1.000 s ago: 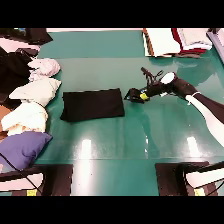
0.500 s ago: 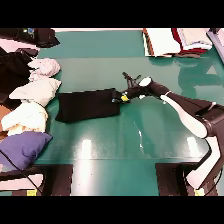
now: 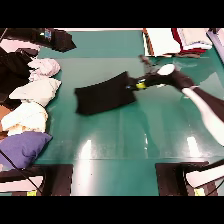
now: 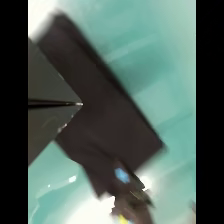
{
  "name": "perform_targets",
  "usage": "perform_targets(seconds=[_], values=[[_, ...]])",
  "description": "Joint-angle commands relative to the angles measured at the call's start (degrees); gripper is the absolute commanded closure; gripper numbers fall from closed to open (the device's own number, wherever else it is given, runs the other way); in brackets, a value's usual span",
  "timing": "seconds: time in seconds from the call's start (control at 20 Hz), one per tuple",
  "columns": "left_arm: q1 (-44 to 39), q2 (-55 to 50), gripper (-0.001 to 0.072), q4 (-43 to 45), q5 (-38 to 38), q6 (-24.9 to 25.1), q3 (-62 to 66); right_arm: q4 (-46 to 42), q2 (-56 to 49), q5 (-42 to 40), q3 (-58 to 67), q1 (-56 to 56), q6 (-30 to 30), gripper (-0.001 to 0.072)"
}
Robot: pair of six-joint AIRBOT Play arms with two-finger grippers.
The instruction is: Fold the shirts.
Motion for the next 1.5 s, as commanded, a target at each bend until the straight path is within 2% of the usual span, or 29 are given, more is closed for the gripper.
perform_targets(seconds=[0.0,0.2,0.45,0.65,0.9,0.95,1.0,1.05,1.1,1.15,1.25,1.35,1.45], values=[[-2.5,0.0,0.0683,0.0,-0.1,0.0,0.0,-7.8,12.8,0.0,-9.6,-14.9,0.4,0.0694],[-2.5,0.0,0.0683,-0.2,0.0,-1.4,0.0,-12.4,23.8,0.6,-15.5,-39.4,0.3,0.0694],[-2.5,0.0,0.0683,-0.2,0.1,-3.1,0.0,-12.8,27.7,0.9,-18.3,-63.7,-1.8,0.0695],[-2.5,0.0,0.0682,-0.2,0.0,-3.1,0.0,-12.9,27.6,0.6,-20.9,-71.9,-1.8,0.0695],[-2.5,0.0,0.0682,-0.2,-0.1,-3.0,0.0,-15.9,27.6,2.8,-21.2,-72.3,-1.8,0.0693],[-2.5,0.0,0.0682,-0.2,-0.1,-3.0,0.0,-16.6,27.6,4.3,-21.2,-72.3,-1.8,0.0656],[-2.5,0.0,0.0682,-0.2,-0.1,-2.8,0.0,-19.5,27.6,5.5,-20.9,-72.3,-1.8,0.0451],[-2.5,0.0,0.0682,-0.1,-0.1,-2.6,0.0,-24.3,27.6,7.0,-20.1,-72.3,-1.8,0.0293],[-2.5,0.0,0.0682,-0.1,-0.2,-2.5,0.0,-30.2,27.6,9.9,-18.3,-72.4,-1.8,0.0261],[-2.5,0.0,0.0682,-0.1,-0.3,-1.9,0.0,-35.3,27.6,12.7,-16.3,-72.6,-1.8,0.0261],[-2.5,0.0,0.0682,-0.1,-0.5,-1.1,0.0,-37.4,27.6,16.8,-11.6,-73.4,-1.2,0.0261],[-2.5,0.0,0.0681,-0.2,-0.5,-1.1,0.0,-28.5,28.3,17.5,-8.1,-72.8,-0.7,0.0261],[-2.5,0.0,0.0681,-0.2,-0.5,-1.1,0.0,-15.3,30.3,17.3,-7.0,-69.5,-0.7,0.0263]])
